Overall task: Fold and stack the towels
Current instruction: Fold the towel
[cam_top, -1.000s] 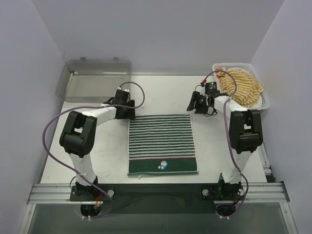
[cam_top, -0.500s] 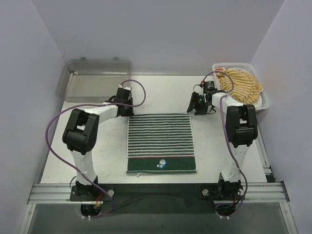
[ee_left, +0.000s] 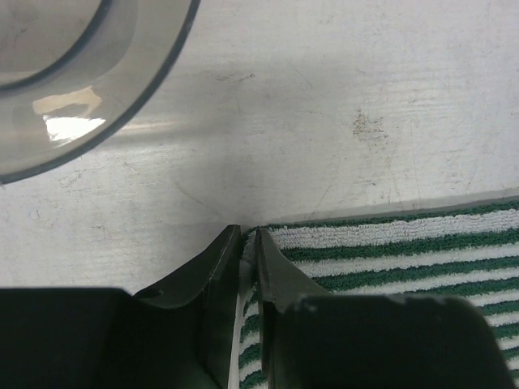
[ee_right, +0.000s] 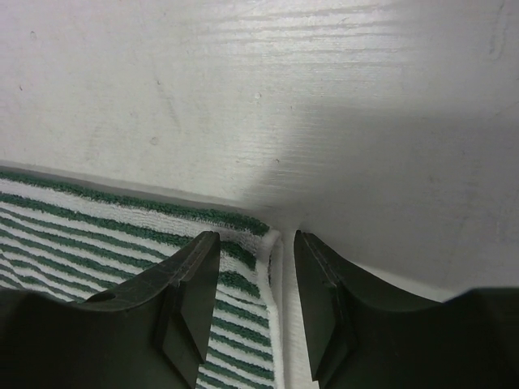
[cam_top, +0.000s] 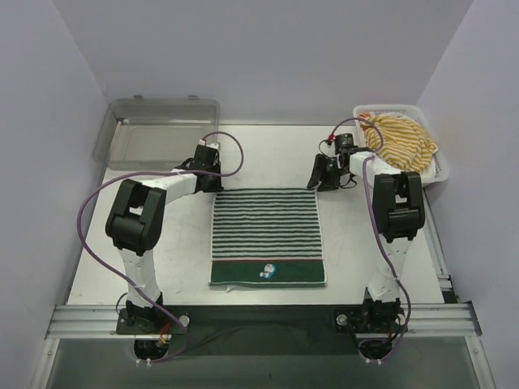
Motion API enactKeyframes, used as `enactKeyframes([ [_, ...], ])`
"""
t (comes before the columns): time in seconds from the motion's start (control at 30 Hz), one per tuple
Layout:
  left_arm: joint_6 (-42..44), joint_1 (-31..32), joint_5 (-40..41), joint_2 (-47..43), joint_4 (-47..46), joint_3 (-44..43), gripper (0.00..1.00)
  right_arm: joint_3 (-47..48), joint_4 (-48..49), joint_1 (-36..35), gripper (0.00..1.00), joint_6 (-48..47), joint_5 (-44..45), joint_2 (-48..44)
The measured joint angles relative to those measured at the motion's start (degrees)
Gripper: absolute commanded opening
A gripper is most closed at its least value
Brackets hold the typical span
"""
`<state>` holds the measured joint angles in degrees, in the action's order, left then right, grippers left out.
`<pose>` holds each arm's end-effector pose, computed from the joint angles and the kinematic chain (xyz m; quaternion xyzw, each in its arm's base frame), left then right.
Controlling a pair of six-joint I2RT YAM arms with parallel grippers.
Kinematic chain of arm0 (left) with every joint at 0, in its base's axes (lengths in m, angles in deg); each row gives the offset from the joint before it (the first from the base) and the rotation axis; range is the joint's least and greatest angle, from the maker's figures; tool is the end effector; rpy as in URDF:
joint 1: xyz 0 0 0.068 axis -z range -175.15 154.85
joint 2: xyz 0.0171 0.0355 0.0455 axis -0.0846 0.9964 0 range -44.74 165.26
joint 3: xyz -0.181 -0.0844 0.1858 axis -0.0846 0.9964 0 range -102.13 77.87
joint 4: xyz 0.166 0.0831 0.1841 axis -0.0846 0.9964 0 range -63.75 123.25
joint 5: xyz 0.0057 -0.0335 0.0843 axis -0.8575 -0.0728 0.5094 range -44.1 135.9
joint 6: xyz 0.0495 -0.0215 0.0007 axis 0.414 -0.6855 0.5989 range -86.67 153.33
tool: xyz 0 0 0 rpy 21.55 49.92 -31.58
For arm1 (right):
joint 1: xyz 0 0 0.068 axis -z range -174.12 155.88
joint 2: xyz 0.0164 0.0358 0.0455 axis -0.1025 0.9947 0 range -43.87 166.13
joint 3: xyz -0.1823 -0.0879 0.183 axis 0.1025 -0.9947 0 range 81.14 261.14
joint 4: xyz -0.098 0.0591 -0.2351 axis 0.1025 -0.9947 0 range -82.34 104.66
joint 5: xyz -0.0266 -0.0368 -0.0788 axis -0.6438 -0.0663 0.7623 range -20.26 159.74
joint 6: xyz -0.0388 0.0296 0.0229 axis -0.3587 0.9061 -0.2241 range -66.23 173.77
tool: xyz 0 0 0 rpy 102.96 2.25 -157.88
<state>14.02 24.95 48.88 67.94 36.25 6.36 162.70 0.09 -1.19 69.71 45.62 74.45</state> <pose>0.3898 -0.1406 0.1555 -0.0022 0.9429 -0.0890 0.3211 0.4388 0.0693 0.1642 0.0023 0.9254 0.2578 0.2779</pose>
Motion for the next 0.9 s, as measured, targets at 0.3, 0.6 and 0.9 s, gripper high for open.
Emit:
enactKeyframes([
  [0.3, 0.2, 0.0, 0.0, 0.2, 0.0, -0.2, 0.16, 2.8, -2.0, -0.5, 0.34, 0.4, -0.6, 2.1],
  [0.6, 0.3, 0.0, 0.0, 0.5, 0.1, -0.6, 0.00, 4.7, -3.7, -0.5, 0.00, 0.6, -1.5, 4.0],
  [0.9, 0.7, 0.0, 0.1, 0.4, 3.0, -2.0, 0.00, 6.4, -6.0, -0.3, 0.00, 0.3, 0.9, 3.9],
])
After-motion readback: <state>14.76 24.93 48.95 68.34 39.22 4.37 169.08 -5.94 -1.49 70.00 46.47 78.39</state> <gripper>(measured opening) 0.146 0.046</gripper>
